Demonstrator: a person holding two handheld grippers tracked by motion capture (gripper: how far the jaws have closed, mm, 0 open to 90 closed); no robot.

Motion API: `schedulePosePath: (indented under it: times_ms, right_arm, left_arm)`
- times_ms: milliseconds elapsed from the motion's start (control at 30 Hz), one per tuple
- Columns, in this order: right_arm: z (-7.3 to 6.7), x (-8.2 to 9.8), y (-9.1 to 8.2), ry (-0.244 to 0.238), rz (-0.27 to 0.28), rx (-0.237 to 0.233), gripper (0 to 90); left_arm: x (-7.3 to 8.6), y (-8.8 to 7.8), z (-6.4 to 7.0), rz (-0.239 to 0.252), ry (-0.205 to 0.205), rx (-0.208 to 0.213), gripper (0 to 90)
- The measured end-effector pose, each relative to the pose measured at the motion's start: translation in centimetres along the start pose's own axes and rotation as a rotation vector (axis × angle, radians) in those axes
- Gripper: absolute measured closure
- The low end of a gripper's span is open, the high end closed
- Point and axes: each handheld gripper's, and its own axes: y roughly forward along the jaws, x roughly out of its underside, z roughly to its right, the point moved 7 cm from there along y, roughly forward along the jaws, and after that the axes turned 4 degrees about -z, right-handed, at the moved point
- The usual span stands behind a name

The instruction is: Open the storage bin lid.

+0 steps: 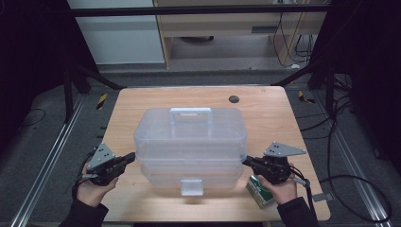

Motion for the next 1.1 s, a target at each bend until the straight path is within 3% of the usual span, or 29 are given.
schedulePosePath:
  times_ms: [167,300,700,1100]
  right_arm:
    - [0.0,0.0,0.0,0.000,0.001,0.000,89.6]
    - [0.0,-0.1,0.0,0.001,0.005,0.001,89.6]
    - [0.2,-1.4,-0.3,0.013,0.042,0.007,89.6]
    - [0.5,-3.5,-0.3,-0.005,0.072,0.012,89.9]
  left_arm:
    - [-0.3,0.1,0.9,0.022,-0.008,0.066,89.5]
    - [-0.7,-0.1,1.2,0.049,-0.015,0.084,89.5]
    - [-1.9,-0.7,0.9,0.112,-0.041,0.069,89.3]
    - [-3.6,-0.7,0.4,0.143,-0.046,0.015,88.8]
